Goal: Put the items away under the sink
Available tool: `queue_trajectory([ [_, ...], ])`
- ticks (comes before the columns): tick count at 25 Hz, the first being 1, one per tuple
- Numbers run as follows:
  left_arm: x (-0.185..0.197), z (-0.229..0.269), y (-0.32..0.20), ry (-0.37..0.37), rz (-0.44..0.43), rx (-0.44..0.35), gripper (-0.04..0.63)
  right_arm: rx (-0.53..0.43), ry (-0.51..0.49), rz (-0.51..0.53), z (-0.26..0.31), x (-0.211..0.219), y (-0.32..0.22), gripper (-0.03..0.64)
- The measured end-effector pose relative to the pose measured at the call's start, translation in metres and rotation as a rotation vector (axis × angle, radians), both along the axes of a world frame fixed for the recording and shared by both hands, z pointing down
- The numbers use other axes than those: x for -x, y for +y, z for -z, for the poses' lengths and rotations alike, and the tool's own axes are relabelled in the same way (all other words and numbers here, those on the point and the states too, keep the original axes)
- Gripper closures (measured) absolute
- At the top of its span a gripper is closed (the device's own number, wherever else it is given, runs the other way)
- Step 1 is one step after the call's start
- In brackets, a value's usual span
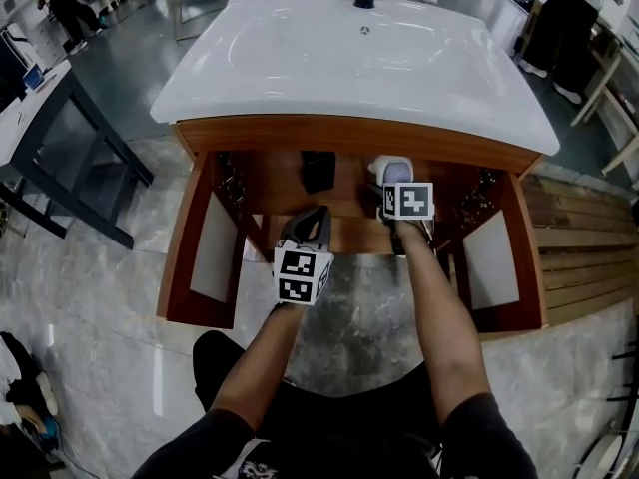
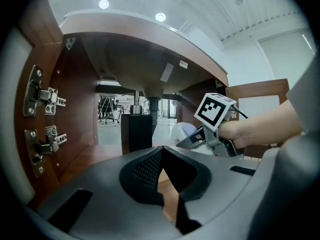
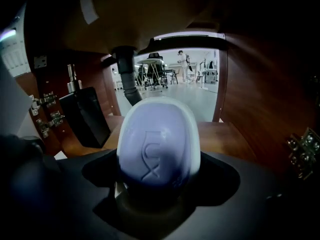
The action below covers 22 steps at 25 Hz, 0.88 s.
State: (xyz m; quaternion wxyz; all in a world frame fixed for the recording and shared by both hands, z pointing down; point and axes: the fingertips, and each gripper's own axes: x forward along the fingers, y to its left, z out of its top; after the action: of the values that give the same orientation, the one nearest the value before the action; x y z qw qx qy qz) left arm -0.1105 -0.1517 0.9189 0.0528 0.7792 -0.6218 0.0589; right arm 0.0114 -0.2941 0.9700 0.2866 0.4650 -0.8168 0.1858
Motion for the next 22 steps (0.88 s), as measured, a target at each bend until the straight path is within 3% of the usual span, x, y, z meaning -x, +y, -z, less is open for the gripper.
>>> queue_trajectory([
  [14,0.001,0.0,-0.006,0.011,-0.001,-0.016,0.595,0.101,0.056,-0.017,-0.015,0.01,-0.035,0.144],
  [22,0.003,0.005,-0.002,0.017,-0.007,-0.021,0.595,0.059,0.026,-0.029,-0.009,0.009,-0.037,0.143],
])
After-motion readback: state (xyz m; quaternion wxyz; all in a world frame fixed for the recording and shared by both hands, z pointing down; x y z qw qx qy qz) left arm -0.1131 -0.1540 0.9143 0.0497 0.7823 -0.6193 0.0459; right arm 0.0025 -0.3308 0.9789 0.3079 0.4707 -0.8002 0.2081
